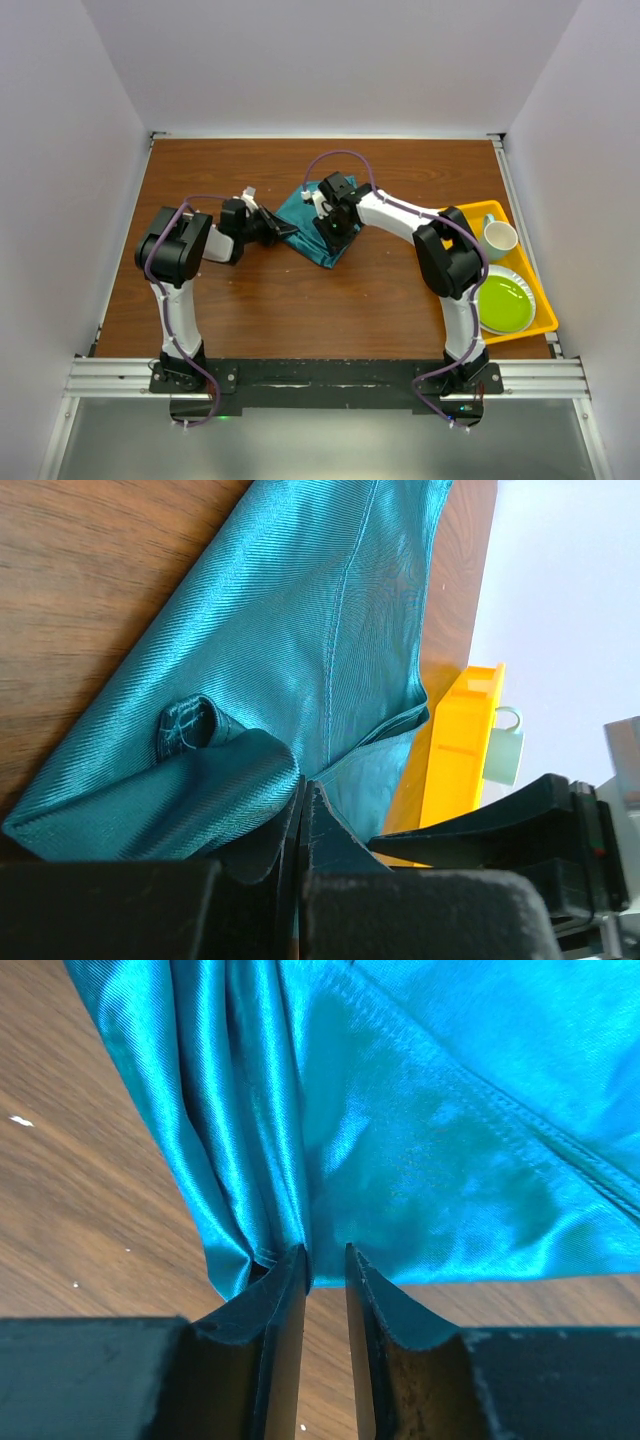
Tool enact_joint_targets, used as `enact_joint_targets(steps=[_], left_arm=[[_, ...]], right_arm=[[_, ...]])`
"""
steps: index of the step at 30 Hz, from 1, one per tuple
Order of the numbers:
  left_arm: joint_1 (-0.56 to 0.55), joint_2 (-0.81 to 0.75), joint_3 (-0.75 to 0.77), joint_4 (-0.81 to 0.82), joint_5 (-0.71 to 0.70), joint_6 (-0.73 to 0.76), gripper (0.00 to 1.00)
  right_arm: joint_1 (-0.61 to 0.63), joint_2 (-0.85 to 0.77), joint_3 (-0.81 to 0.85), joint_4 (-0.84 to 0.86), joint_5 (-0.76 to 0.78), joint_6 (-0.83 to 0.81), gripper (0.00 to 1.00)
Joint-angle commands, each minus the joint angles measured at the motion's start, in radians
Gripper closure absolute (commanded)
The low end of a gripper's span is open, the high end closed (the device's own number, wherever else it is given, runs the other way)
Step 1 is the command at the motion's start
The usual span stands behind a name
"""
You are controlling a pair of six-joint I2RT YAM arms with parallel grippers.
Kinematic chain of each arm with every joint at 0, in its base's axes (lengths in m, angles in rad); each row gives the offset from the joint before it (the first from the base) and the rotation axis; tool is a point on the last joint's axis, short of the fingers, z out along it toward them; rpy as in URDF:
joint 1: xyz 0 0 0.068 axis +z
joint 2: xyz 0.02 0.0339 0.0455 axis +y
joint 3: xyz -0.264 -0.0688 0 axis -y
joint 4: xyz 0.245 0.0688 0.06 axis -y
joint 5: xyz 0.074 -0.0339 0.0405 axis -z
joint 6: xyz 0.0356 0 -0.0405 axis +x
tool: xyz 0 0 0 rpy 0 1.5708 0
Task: Fold the napkin, place the utensils inside, and roll it up
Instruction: Roll the napkin with the utensil
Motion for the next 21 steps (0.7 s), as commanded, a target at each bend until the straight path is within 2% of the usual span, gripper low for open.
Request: enact_joint_targets(steps=[1, 3, 8, 11, 15, 21], left_arm=[[0.004, 0.055, -0.007, -0.197, -0.089, 0.091, 1.00], [0.004, 0.055, -0.003, -0.207, -0.089, 0.092, 1.00], [0.004, 0.055, 0.007, -0.230, -0.088, 0.089, 1.00], [0.004, 0.059, 0.014, -0.248, -0.088, 0.077, 1.00], [0.004, 0.060, 0.020, -0.273, -0.086, 0.075, 1.00], [0.004, 0.062, 0.028, -0.294, -0.083, 0.078, 1.00]], right_arm=[[0.006, -0.002, 0.000, 0.004, 0.064, -0.013, 0.74], [0.006, -0.017, 0.016, -0.022, 0.100, -0.015, 0.70], [0.036, -0.094, 0.098, -0.039, 0.147, -0.007, 0.34], [0.090, -0.105, 0.130, -0.017, 0.142, -0.039, 0.23], [0.135, -0.051, 0.171, 0.004, 0.091, -0.070, 0.18], [0.139, 0.059, 0.253, 0.021, 0.036, -0.073, 0.17]])
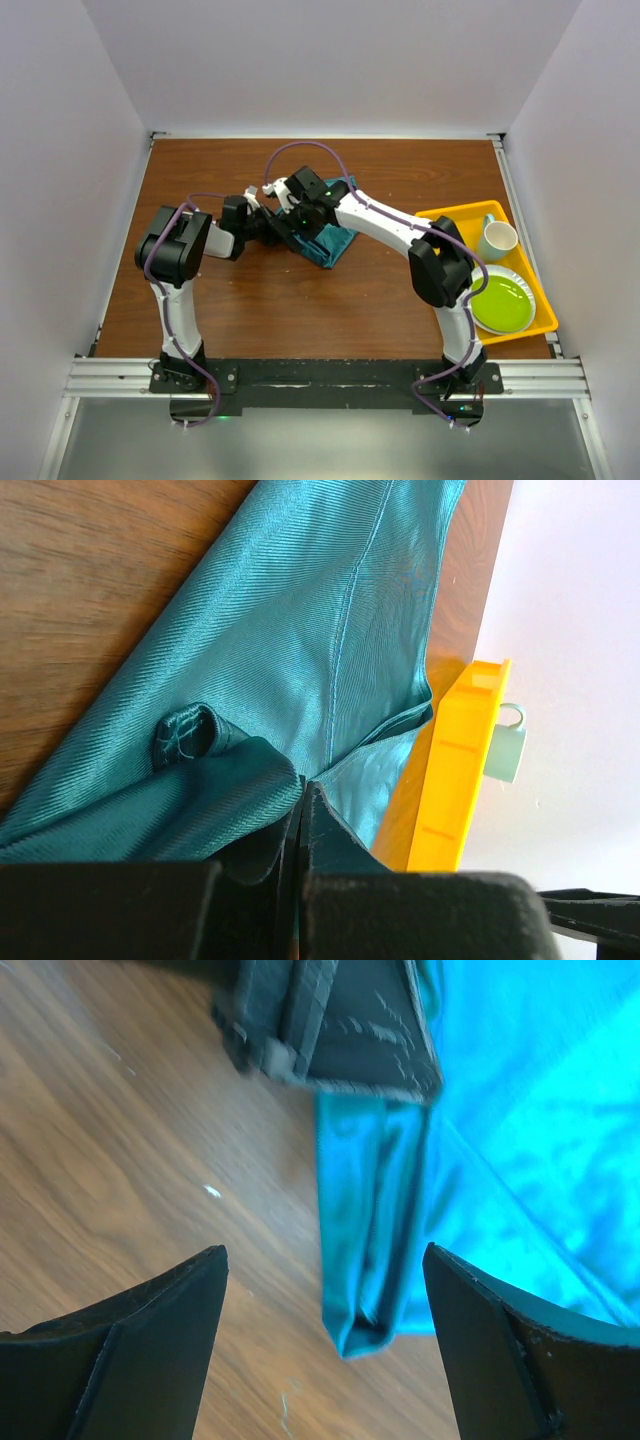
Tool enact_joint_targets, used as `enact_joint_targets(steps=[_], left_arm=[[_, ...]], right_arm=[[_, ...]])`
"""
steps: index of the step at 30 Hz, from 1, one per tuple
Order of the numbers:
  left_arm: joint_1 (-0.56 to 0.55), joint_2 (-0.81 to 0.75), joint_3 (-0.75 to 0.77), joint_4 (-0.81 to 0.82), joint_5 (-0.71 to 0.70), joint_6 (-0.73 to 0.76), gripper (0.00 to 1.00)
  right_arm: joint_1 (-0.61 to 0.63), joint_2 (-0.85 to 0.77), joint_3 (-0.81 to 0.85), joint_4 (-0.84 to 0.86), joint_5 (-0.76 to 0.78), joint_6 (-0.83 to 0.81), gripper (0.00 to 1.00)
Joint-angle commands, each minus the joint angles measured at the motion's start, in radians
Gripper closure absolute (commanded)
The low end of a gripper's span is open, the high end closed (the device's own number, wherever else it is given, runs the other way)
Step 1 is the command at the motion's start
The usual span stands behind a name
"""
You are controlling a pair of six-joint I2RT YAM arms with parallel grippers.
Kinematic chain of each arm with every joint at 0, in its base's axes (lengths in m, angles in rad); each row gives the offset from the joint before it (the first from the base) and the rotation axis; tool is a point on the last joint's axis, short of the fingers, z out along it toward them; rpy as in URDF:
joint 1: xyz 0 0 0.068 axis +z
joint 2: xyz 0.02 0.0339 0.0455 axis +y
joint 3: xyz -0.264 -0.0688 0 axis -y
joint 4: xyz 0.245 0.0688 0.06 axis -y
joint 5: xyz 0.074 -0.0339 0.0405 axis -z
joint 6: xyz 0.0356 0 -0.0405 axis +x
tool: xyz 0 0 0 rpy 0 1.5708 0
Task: Fold the napkin, place the utensils inside, and roll it up
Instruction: Roll the napkin with the utensil
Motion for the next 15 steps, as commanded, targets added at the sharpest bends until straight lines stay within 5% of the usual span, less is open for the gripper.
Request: enact_joint_targets(steps=[1, 10, 15], left_arm=[[0.004, 0.062, -0.017, -0.191, -0.103, 0.072, 1.00], [0.004, 0.065, -0.018, -0.183, -0.101, 0.068, 1.00], [0.006, 0.069, -0.011, -0.182, -0.090, 0.068, 1.00]], right_arm=[[-0.015, 0.081, 0.089, 0.007, -0.040, -0.024, 0.18], [-0.015, 0.138, 0.050, 0.032, -0.036, -0.044, 0.20], [-0.017, 0.164, 0.038, 0.037, -0.020, -0.043, 0.30]])
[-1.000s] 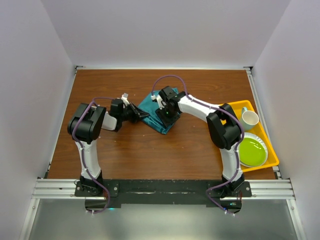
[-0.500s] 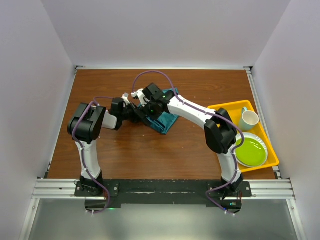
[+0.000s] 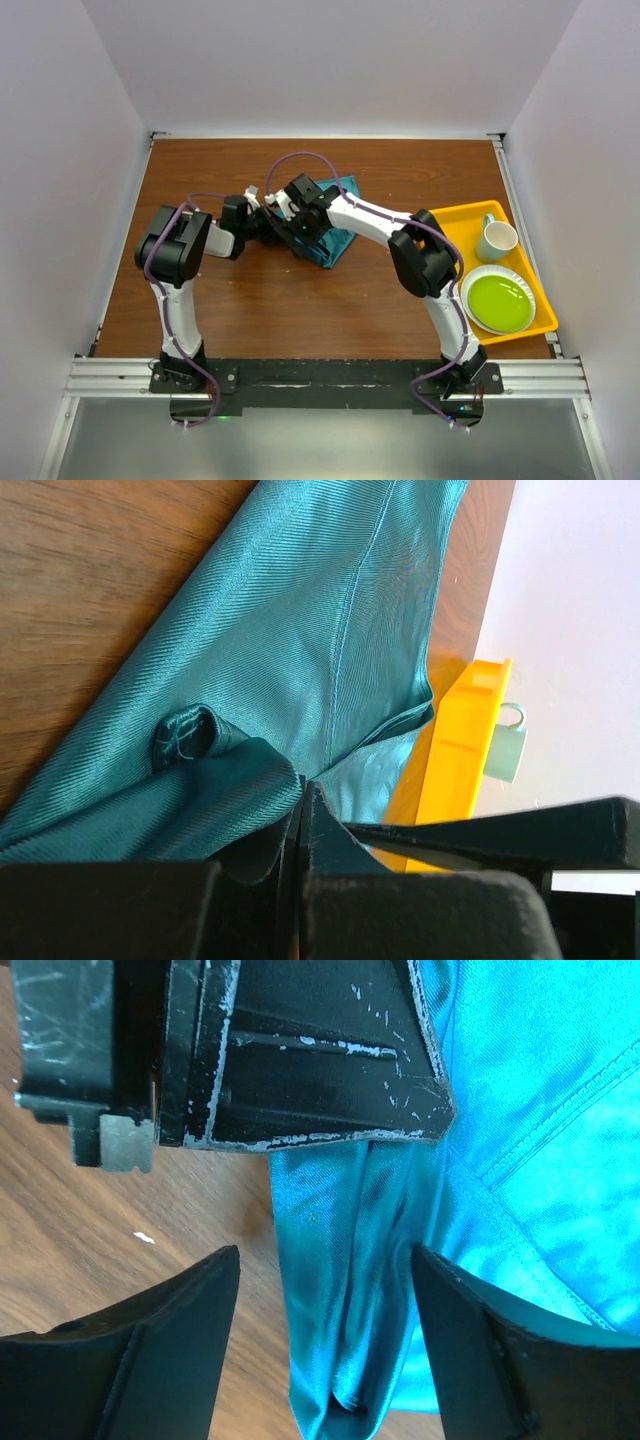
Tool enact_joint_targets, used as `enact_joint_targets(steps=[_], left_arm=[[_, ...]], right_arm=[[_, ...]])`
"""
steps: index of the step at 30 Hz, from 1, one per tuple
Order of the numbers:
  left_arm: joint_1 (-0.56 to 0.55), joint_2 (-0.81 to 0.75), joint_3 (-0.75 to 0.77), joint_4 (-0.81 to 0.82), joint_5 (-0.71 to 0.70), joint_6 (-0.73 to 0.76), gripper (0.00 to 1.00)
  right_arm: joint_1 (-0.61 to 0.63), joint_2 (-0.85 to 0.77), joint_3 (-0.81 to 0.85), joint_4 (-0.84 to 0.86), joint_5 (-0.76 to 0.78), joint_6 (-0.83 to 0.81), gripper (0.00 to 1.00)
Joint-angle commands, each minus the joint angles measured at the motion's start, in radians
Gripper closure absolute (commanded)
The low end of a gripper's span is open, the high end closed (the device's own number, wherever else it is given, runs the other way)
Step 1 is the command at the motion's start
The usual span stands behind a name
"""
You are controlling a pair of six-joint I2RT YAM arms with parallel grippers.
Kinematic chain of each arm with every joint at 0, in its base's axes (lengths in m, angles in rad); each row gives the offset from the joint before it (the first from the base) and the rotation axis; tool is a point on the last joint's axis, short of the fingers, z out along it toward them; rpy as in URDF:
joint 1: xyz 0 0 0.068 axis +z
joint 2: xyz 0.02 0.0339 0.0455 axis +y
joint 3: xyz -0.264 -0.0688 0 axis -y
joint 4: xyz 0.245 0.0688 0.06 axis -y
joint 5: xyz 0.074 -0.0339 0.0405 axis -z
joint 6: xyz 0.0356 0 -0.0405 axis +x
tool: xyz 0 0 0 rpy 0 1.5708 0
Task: Fold the napkin, place the utensils inside, and roll it up
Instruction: Roll the napkin with the utensil
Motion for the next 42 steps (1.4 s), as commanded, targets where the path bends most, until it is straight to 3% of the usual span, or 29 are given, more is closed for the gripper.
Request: enact_joint_targets(steps=[1, 2, 5, 13, 16, 17, 20, 25, 26, 30, 35, 38, 42], left_arm=[[0.006, 0.069, -0.017, -0.166, -0.087, 0.069, 1.00], [0.007, 0.072, -0.016, -0.171, -0.084, 0.071, 1.00], [0.009, 0.074, 0.009, -0.214, -0.078, 0.104, 1.00], [0.030, 0.043, 0.140, -0.359, -0.030, 0.216, 1.00], [0.060, -0.018, 0.206, -0.454, -0.065, 0.258, 0.90], [0.067, -0.060, 0.235, -0.502, -0.079, 0.265, 0.80], [0.093, -0.148, 0.267, -0.566, -0.128, 0.291, 0.66], [0.104, -0.262, 0.251, -0.639, -0.164, 0.282, 0.57], [0.104, -0.303, 0.208, -0.639, -0.167, 0.269, 0.38], [0.101, -0.406, 0.041, -0.565, -0.131, 0.154, 0.35], [0.083, -0.414, -0.160, -0.319, -0.029, 0.045, 0.35], [0.073, -0.384, -0.239, -0.180, -0.019, -0.032, 0.35], [0.061, -0.336, -0.233, -0.168, -0.026, -0.040, 0.34]], right_arm=[[-0.001, 0.007, -0.014, 0.032, 0.007, -0.013, 0.35], [-0.001, 0.010, -0.022, 0.037, 0.007, -0.012, 0.48], [-0.021, 0.021, -0.058, 0.053, -0.043, 0.002, 0.63], [-0.071, 0.053, -0.102, 0.075, -0.178, 0.037, 0.86], [-0.096, 0.062, -0.128, 0.101, -0.243, 0.071, 0.90], [-0.102, 0.071, -0.135, 0.106, -0.264, 0.085, 0.91], [-0.122, 0.090, -0.154, 0.121, -0.319, 0.126, 0.95], [-0.152, 0.110, -0.181, 0.153, -0.399, 0.168, 0.99], [-0.157, 0.113, -0.192, 0.159, -0.413, 0.186, 1.00], [-0.188, 0.160, -0.203, 0.184, -0.497, 0.240, 1.00], [-0.209, 0.203, -0.183, 0.188, -0.606, 0.293, 1.00], [-0.222, 0.220, -0.168, 0.182, -0.657, 0.322, 1.00], [-0.240, 0.243, -0.148, 0.182, -0.733, 0.356, 1.00]])
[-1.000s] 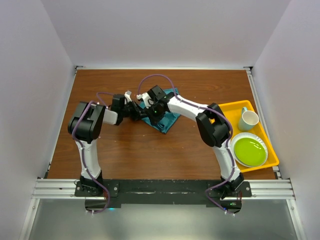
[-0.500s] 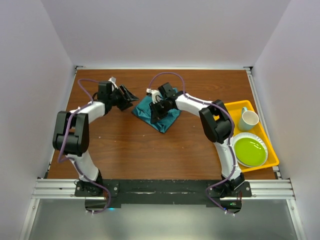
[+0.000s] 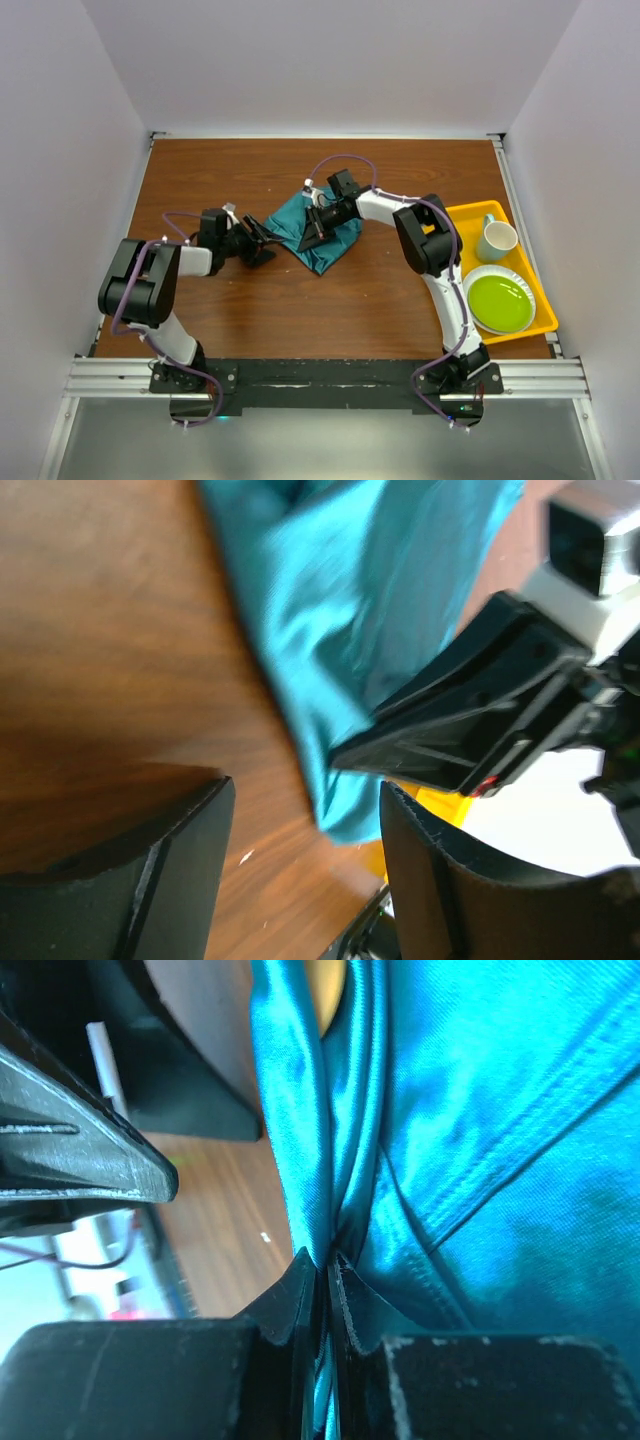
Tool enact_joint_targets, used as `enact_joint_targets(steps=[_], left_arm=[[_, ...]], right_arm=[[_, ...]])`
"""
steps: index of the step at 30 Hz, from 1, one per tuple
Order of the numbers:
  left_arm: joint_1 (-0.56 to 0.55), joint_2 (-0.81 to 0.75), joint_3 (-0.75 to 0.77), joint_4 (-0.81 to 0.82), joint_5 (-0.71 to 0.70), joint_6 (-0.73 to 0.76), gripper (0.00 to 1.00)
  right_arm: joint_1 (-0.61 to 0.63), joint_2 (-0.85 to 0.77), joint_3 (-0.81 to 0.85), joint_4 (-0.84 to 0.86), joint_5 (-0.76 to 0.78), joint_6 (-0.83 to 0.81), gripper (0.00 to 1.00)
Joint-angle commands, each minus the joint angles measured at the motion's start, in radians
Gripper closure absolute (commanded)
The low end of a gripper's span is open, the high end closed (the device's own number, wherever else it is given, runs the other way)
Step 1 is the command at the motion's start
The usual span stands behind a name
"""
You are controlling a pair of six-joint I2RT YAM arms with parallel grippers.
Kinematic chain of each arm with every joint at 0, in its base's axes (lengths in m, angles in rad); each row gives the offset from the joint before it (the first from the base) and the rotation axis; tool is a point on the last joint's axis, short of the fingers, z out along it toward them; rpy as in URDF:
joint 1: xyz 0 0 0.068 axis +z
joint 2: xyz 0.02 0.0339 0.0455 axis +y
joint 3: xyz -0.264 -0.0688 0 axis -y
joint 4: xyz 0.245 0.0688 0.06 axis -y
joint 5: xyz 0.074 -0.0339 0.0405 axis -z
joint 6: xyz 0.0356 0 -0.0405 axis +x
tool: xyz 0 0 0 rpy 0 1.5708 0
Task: Fold the napkin, place the utensils inside, and roll it up
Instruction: Roll the napkin with the utensil
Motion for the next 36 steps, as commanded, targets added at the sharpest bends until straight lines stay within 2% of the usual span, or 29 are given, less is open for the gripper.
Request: enact_joint_targets(steps=[1, 6, 13, 17, 27, 36], left_arm=[[-0.024, 0.043, 0.007, 0.130, -0.005, -0.050, 0.34], [-0.059, 0.082, 0.024, 0.078, -0.072, -0.115, 0.36], [-0.116, -0.001, 0.007, -0.112, -0.197, -0.211, 0.41], [-0.131, -0.012, -0.019, -0.054, -0.227, -0.245, 0.43], [-0.133, 0.068, -0.029, 0.084, -0.281, -0.189, 0.49], [-0.145, 0.121, -0.045, 0.144, -0.289, -0.179, 0.44]], right_arm=[[-0.004, 0.112, -0.027, -0.104, 0.036, 0.015, 1.00], [-0.024, 0.112, -0.035, -0.066, -0.024, 0.064, 1.00], [-0.036, 0.115, -0.051, 0.007, -0.091, 0.162, 1.00], [-0.036, 0.109, -0.067, 0.060, -0.125, 0.217, 1.00], [-0.039, 0.125, -0.058, 0.089, -0.196, 0.263, 1.00], [-0.042, 0.136, -0.044, 0.105, -0.240, 0.289, 1.00]])
